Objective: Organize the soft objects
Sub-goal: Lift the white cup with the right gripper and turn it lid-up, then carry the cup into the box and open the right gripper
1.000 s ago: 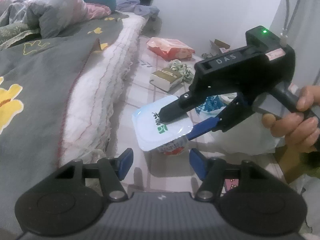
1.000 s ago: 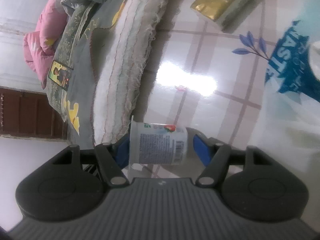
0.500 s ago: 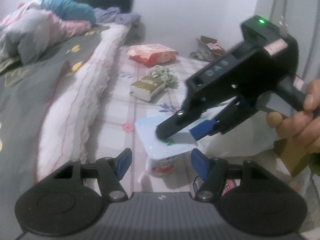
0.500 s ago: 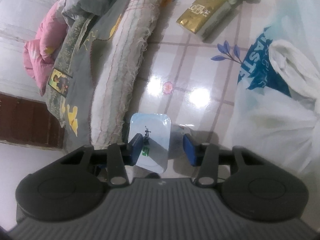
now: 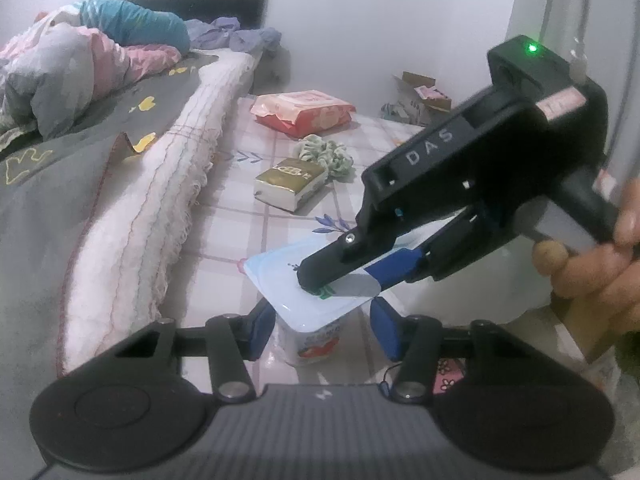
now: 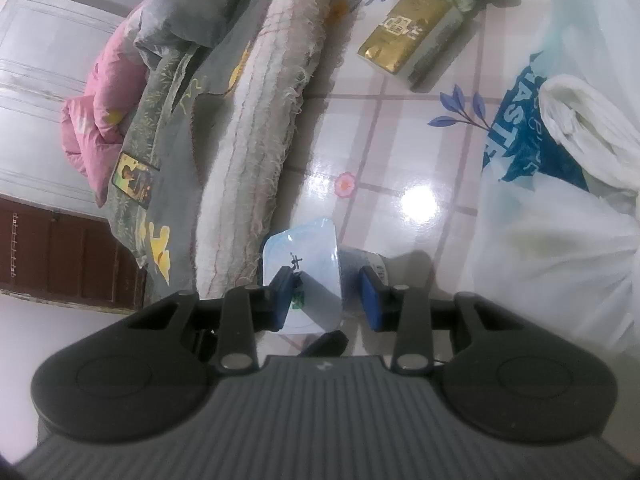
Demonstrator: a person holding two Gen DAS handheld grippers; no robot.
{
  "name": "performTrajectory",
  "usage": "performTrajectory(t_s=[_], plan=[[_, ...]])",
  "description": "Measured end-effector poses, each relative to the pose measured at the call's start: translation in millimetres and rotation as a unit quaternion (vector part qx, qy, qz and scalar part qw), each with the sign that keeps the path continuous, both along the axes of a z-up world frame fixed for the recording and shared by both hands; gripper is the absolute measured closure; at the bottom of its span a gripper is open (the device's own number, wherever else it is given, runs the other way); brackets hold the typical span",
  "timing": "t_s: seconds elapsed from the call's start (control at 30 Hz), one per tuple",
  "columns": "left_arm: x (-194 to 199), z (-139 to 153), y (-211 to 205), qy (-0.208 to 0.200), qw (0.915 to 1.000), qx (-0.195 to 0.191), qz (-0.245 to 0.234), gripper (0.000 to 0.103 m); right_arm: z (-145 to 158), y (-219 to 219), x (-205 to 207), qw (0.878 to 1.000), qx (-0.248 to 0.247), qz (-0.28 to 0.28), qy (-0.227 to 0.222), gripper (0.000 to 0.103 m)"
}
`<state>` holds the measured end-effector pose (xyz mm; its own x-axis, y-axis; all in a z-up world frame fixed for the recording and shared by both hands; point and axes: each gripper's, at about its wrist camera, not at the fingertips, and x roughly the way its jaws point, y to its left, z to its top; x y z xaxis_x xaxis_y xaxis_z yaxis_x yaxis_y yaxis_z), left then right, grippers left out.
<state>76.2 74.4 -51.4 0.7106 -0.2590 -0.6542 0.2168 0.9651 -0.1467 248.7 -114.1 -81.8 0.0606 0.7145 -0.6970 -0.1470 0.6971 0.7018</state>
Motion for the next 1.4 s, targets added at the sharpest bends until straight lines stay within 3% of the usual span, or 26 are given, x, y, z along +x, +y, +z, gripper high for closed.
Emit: performTrajectory(t_s=[0.27,0.47,0.63,0.83,0.97,1.1,1.4], plan=[[-8.4,23.7,-7.9,-0.013,0.9999,0.008,0.005,0.053,9.4,-7.6,-7.2,1.0,0.02,0.001,-0.008,0.068],[-15.6,65.0,-36.5,-0.059,0.9978,0.024,-0.02,0.053,47.5,-36.4,-18.1,0.998,0.053,-0.007,-0.042,0.068],[-12.6,101.5,-89.8,-0.101,0.9906,0.039,-0.084,0.053,90.3,-92.3,-31.2,0.992,0.072,-0.047,-0.088,0.067],[3.1,123.8,-171.8,-0.111,0.9767,0.0,-0.184,0.053,132.7,-195.2,-58.9,0.981,0.055,-0.131,-0.131,0.065],[21.4,117.5,-231.0,-0.069,0.9659,-0.03,-0.248,0.053,139.8,-264.3,-77.0,0.973,0.022,-0.191,-0.126,0.065],[45.6,94.8,-279.3,0.01,0.9546,-0.048,-0.294,0.053,119.1,-323.2,-89.5,0.967,-0.007,-0.241,-0.084,0.065],[73.1,39.8,-339.2,0.132,0.9387,-0.038,-0.316,0.055,49.5,-383.5,-93.5,0.96,-0.033,-0.279,0.012,0.065]])
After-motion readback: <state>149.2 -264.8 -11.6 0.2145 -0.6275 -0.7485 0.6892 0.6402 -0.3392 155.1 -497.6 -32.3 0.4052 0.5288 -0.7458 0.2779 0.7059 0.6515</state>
